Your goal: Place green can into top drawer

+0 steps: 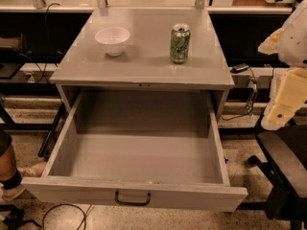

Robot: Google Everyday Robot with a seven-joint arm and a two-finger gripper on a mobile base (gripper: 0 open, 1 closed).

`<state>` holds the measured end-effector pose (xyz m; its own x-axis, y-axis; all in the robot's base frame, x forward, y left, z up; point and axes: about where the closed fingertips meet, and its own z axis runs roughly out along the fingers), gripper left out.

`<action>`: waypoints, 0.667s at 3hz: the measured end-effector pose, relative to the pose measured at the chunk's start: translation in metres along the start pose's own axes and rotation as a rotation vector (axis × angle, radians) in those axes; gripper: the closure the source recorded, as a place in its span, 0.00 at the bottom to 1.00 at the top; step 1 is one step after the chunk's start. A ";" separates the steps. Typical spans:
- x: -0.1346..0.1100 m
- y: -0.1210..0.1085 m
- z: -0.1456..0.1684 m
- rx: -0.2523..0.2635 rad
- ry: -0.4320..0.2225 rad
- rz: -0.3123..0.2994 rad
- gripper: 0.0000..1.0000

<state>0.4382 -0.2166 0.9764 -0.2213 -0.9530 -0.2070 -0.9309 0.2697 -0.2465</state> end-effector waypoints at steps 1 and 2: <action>-0.001 -0.003 -0.001 0.014 -0.011 0.003 0.00; -0.004 -0.040 0.018 0.062 -0.108 0.092 0.00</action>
Offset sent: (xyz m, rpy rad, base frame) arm 0.1318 -0.0097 -0.0135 0.2919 -0.2499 -0.1738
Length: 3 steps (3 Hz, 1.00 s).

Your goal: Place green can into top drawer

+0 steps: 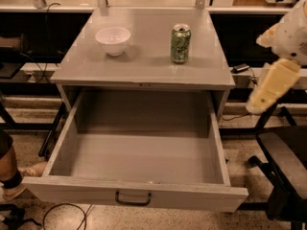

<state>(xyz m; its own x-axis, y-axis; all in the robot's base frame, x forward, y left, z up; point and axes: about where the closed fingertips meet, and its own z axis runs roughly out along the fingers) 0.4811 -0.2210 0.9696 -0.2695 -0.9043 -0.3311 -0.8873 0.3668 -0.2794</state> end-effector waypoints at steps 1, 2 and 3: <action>-0.013 -0.054 0.029 0.089 -0.139 0.094 0.00; -0.022 -0.092 0.055 0.153 -0.274 0.229 0.00; -0.030 -0.109 0.050 0.216 -0.314 0.238 0.00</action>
Offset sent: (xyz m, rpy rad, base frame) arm 0.2003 -0.0202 0.0031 0.5688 -0.4638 -0.4060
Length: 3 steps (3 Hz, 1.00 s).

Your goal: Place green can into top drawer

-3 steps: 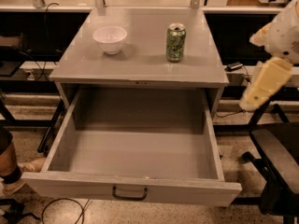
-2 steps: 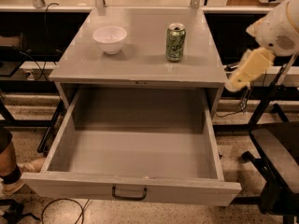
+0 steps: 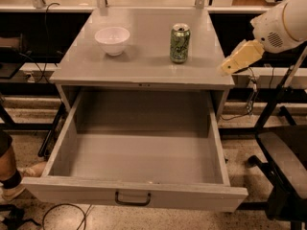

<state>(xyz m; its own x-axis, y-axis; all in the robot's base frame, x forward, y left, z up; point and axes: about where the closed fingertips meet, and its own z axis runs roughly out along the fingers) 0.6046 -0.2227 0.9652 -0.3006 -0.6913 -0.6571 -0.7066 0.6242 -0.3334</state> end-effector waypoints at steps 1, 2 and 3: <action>0.000 0.000 0.000 0.000 -0.001 0.000 0.00; -0.006 -0.005 0.019 -0.014 -0.069 0.055 0.00; -0.028 -0.015 0.062 -0.041 -0.164 0.115 0.00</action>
Offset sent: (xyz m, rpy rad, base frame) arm 0.0450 0.0158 -0.0182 0.2277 -0.0343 -0.0194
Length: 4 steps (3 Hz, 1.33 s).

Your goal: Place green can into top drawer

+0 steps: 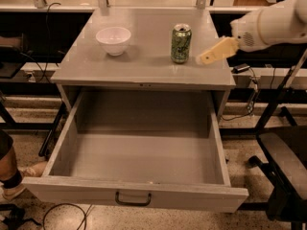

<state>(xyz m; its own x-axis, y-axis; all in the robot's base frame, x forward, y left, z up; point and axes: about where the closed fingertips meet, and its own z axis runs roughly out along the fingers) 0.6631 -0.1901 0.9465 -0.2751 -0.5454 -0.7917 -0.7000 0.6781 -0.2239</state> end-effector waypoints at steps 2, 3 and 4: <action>-0.030 -0.016 0.093 0.037 -0.085 0.068 0.00; -0.035 -0.017 0.126 0.055 -0.098 0.114 0.00; -0.038 -0.024 0.156 0.076 -0.135 0.185 0.03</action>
Offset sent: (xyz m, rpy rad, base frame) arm 0.1242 0.0801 -0.0399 0.1302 -0.0599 -0.0842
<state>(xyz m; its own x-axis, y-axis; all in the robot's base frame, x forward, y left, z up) 0.7933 -0.1088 0.8935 -0.2999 -0.3414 -0.8908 -0.5930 0.7982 -0.1063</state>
